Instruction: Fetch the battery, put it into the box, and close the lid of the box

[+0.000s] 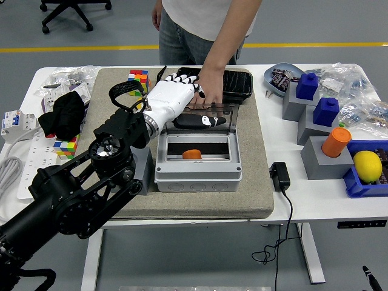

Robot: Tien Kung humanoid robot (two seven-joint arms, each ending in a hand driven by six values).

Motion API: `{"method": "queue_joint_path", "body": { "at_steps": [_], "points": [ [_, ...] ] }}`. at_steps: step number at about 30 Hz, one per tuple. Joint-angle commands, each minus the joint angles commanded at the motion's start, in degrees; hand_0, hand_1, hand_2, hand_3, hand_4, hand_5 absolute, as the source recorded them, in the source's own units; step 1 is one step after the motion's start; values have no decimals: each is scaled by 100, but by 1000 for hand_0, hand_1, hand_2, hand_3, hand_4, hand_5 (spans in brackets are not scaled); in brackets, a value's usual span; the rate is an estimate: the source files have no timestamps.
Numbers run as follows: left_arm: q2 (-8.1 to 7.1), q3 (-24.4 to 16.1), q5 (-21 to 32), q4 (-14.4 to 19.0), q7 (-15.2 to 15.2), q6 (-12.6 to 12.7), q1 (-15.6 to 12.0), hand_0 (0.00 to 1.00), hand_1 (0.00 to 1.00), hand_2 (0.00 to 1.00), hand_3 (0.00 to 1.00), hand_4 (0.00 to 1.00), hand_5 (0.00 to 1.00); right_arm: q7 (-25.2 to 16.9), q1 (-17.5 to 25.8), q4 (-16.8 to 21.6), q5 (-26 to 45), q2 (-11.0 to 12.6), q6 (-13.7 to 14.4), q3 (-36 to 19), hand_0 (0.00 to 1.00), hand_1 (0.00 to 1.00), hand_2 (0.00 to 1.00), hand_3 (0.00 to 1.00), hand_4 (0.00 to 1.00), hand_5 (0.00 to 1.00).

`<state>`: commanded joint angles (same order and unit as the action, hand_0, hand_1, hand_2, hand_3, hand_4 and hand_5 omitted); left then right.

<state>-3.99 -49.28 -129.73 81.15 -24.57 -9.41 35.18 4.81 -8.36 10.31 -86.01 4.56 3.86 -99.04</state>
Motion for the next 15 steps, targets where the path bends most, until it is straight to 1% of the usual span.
{"method": "queue_joint_path", "body": {
  "at_steps": [4, 5, 10, 11, 15],
  "points": [
    [0, 32, 36, -4, 4, -18, -8, 998, 998, 950, 595, 998, 998, 2, -4, 0, 10, 9, 4, -2, 953, 846, 791, 804, 998, 998],
    [2, 40, 46, -9, -1, -34, -12, 998, 998, 930, 486, 998, 998, 3, -3, 0, 13, 12, 4, 0, 953, 845, 790, 803, 998, 998],
    [9, 45, 71, -35, 35, -1, -18, 998, 998, 930, 486, 998, 998, 2, -3, 0, 20, 16, 6, -1, 953, 845, 790, 803, 998, 998],
    [10, 43, 70, -32, 37, 8, -18, 998, 998, 916, 476, 998, 998, -1, -4, 0, 22, 15, 6, 0, 952, 845, 790, 802, 998, 998],
    [5, 40, 101, 9, 6, -5, -18, 998, 998, 916, 476, 998, 998, -4, -6, 0, 39, 14, 2, 16, 952, 845, 790, 802, 998, 998]
  ]
}}
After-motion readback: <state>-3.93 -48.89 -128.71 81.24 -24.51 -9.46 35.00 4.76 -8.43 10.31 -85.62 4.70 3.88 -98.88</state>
